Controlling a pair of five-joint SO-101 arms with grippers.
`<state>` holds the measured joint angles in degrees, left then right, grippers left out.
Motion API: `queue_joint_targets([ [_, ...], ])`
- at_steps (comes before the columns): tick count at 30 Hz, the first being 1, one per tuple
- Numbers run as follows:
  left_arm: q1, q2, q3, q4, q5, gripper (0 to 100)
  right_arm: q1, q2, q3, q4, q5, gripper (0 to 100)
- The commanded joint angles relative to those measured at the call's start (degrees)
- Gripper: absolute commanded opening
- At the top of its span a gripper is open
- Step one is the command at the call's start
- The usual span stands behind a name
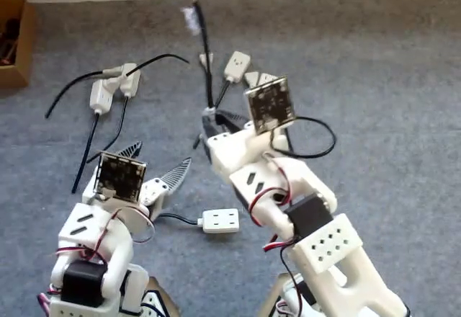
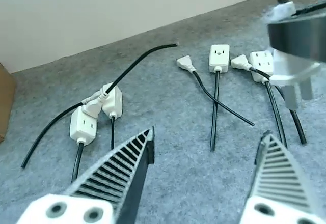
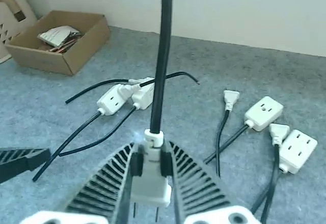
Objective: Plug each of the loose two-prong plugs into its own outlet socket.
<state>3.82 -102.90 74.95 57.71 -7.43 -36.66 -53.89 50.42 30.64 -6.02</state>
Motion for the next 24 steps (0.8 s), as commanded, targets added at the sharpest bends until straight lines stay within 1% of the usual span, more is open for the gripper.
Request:
queue_joint_targets([
  [1, 2.33, 0.04, 0.57, -1.58, 0.44, 31, -4.09, 1.27, 0.57, -3.91, -0.44, 0.6],
  [7, 2.42, 0.04, 0.84, -1.76, 0.26, 31, -8.22, 11.21, -3.03, -3.12, -0.53, 0.5],
  [10, 1.98, 0.04, 1.45, -2.9, 0.09, 31, -9.01, 11.38, -5.58, 2.07, -0.7, 0.5],
  [13, -0.92, 0.13, 5.58, -7.91, 0.0, 31, -10.42, 8.57, -9.54, 9.1, -0.7, 0.5],
  [16, -2.68, 0.4, 8.66, -11.87, -2.02, 31, -10.68, 5.32, -14.46, 16.84, -0.62, 0.5],
  [20, -3.03, 0.48, 9.54, -12.31, -2.11, 31, -11.38, 3.82, -19.03, 24.04, -0.09, 0.5],
  [24, -3.21, 0.48, 9.71, -12.13, -2.2, 31, -11.21, 4.0, -19.38, 27.12, 3.43, 0.5],
])
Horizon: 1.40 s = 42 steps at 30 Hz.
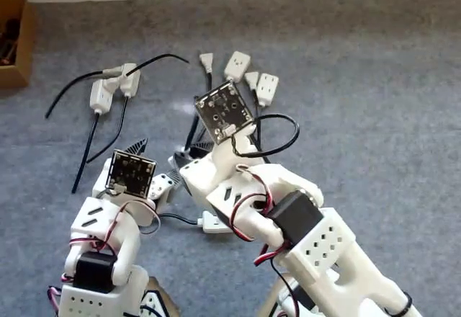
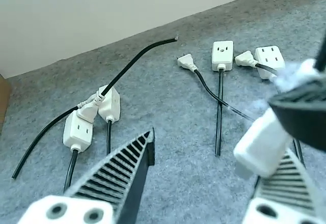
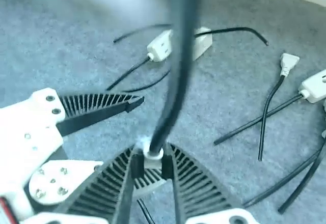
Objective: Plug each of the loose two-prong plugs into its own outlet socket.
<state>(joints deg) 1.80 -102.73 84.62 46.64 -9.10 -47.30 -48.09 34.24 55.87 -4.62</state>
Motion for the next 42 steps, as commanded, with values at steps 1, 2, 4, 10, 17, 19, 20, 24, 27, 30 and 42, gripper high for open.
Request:
queue_joint_targets([
  [1, -1.19, 0.31, 0.04, -1.05, -0.53, 31, -0.57, -1.8, -3.21, 2.51, 2.2, 0.5],
  [2, -1.19, 0.31, 0.04, -1.05, -0.53, 31, -0.57, -1.8, -3.21, 3.03, 2.29, 0.5],
  [4, -1.19, 0.31, 0.04, -1.05, -0.53, 31, 0.4, -1.8, -3.21, 3.82, 3.34, 0.5],
  [10, -1.27, 0.4, 0.13, -1.05, -0.53, 31, 7.25, -1.98, -3.21, 8.22, 5.98, 0.5],
  [17, -2.68, -0.13, 1.89, -1.23, -0.7, 31, 16.22, -1.71, -2.51, 8.92, 11.16, 0.5],
  [19, -4.53, -0.13, 2.24, -1.93, -0.7, 31, 17.01, -1.71, -0.66, 9.27, 11.6, 0.5],
  [20, -5.23, -0.13, 2.42, -2.37, -0.7, 31, 16.92, -1.71, 0.84, 9.27, 12.22, 0.5],
  [24, -7.6, -0.13, 3.65, -2.55, -0.7, 31, 12.88, -1.8, 7.25, 9.19, 17.58, 0.5],
  [27, -8.84, -0.13, 3.65, -2.55, -0.53, 31, 6.73, -2.24, 12.0, 9.19, 25.76, 0.5],
  [30, -9.36, -0.13, 3.65, -2.55, -0.53, 31, 1.01, -1.89, 13.32, 9.98, 29.19, 0.5],
  [42, -11.03, -0.13, 7.43, -6.33, -0.62, 31, -2.77, -1.63, 4.79, 22.73, 48.0, 0.5],
])
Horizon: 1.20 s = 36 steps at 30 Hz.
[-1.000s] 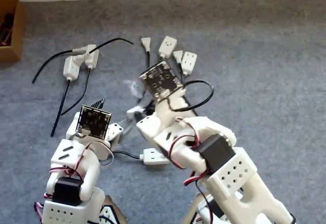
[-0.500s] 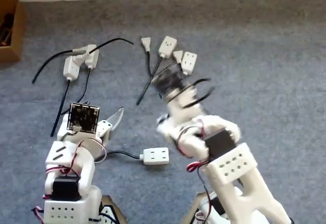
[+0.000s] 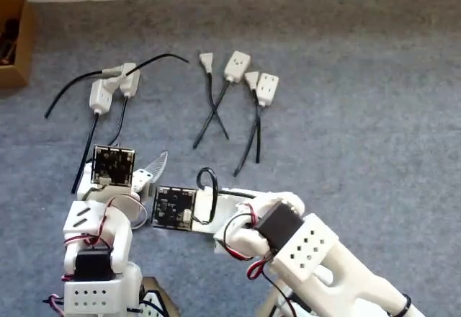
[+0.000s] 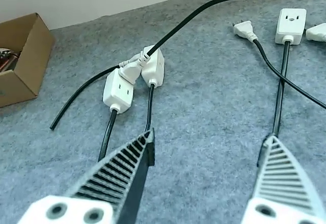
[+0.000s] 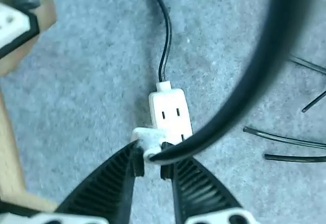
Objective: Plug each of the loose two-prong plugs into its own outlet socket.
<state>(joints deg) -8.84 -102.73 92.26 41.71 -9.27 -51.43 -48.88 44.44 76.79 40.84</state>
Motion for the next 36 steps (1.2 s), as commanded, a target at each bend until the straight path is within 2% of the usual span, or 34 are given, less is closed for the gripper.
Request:
queue_joint_targets([
  [1, -0.4, -0.13, -0.13, -1.49, -0.44, 31, 2.77, -0.84, -6.29, 1.71, 2.99, 0.5],
  [5, -0.31, -0.13, -0.04, -1.49, -0.44, 31, 7.69, -0.57, -4.53, -0.84, 5.89, 0.5],
  [13, -0.31, -0.13, -0.04, -1.32, -0.44, 31, 7.78, 10.24, -0.4, -9.63, 6.15, 0.5],
  [36, -0.31, -0.13, -0.04, -1.32, -0.44, 31, 7.87, 12.7, 5.23, -10.07, 9.93, 0.5],
])
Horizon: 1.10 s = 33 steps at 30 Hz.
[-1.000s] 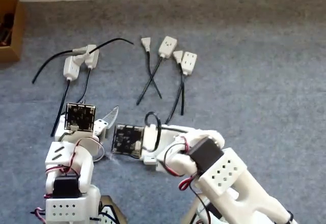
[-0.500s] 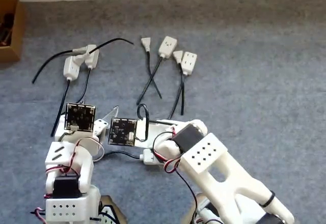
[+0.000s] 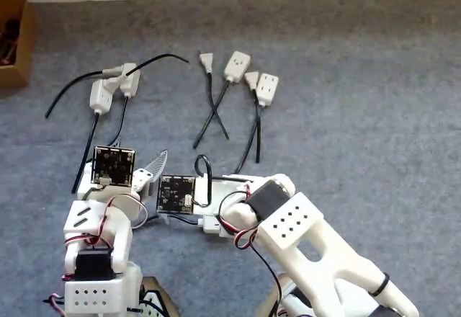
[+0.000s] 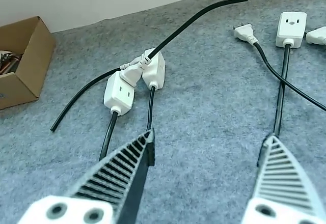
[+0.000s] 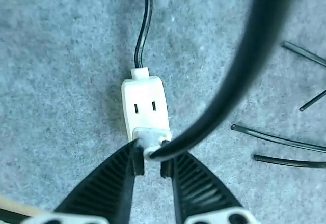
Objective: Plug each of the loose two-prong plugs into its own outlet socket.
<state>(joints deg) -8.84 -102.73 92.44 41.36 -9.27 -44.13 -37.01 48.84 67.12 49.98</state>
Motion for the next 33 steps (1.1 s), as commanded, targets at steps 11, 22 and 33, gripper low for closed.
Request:
queue_joint_targets([
  [11, -0.31, -0.13, -0.22, -0.97, -0.44, 31, 4.35, 0.84, 1.36, -2.07, 2.99, 0.5],
  [22, -0.22, -0.13, -0.22, -0.97, -0.44, 31, 8.04, 0.84, 13.05, -14.99, -2.11, 0.5],
  [33, -0.22, -0.13, -0.22, -0.97, -0.35, 31, 8.48, 0.92, 21.05, -23.87, -5.63, 0.5],
])
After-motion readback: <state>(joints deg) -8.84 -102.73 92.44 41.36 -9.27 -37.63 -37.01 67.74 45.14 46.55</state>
